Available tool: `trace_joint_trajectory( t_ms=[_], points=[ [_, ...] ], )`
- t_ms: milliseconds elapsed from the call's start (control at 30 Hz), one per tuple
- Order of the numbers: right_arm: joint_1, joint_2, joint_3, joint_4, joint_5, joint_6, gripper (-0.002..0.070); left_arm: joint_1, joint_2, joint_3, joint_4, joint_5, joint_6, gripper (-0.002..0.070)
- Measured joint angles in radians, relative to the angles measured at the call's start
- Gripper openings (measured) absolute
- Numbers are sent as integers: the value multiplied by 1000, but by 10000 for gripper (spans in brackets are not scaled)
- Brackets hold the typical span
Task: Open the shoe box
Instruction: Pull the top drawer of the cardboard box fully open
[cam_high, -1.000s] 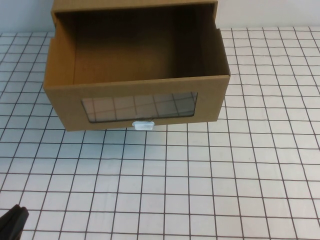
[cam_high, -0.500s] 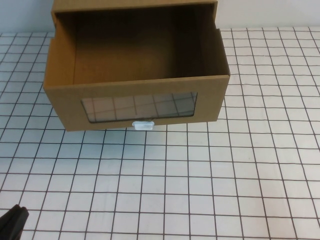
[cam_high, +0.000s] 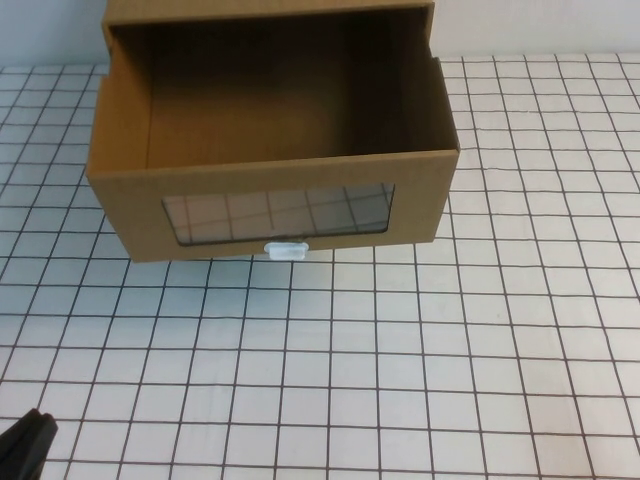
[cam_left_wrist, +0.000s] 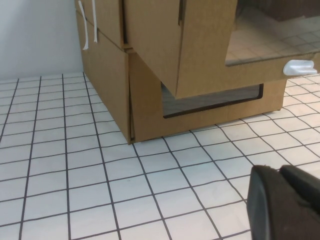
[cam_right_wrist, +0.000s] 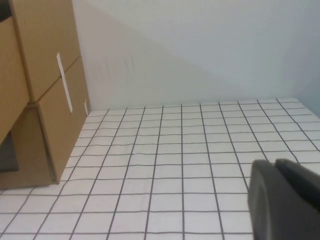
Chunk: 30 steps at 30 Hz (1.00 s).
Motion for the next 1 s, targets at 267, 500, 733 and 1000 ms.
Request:
trace_joint_trajectory(
  t_ms=[267, 500, 733, 1000],
  points=[
    [0, 0, 4, 442, 8, -436, -13, 0, 0, 0, 0, 0, 0, -2],
    [0, 0, 42, 681, 77, -748, -13, 0, 0, 0, 0, 0, 0, -2],
    [0, 0, 43, 691, 234, -774, -13, 0, 0, 0, 0, 0, 0, -2],
    [0, 0, 43, 693, 237, -776, -14, 0, 0, 0, 0, 0, 0, -2]
  ],
)
